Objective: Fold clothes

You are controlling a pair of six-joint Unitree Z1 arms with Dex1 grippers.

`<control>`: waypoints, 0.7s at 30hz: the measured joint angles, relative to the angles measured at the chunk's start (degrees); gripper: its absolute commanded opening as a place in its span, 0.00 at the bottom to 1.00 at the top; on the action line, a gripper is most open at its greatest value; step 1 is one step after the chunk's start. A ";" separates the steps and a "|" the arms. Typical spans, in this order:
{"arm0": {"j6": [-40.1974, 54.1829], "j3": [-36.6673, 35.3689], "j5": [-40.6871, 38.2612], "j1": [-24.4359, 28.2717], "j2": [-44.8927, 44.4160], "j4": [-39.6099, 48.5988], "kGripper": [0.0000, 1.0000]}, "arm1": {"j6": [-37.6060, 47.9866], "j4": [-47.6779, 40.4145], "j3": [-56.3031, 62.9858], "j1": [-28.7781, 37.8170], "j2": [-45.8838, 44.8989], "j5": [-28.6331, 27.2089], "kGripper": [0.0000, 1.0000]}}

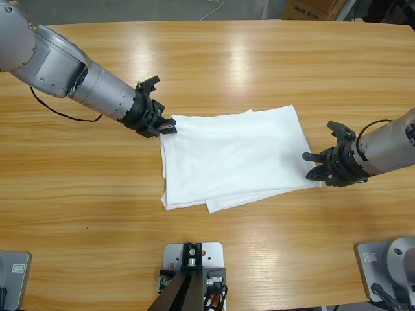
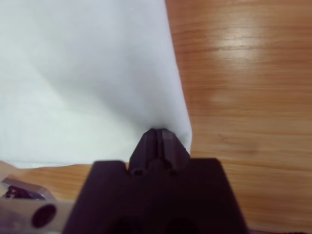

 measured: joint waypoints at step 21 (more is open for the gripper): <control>0.02 -7.44 5.90 -0.23 3.84 8.51 0.00 | 0.46 0.57 -0.30 0.51 0.04 -0.30 0.00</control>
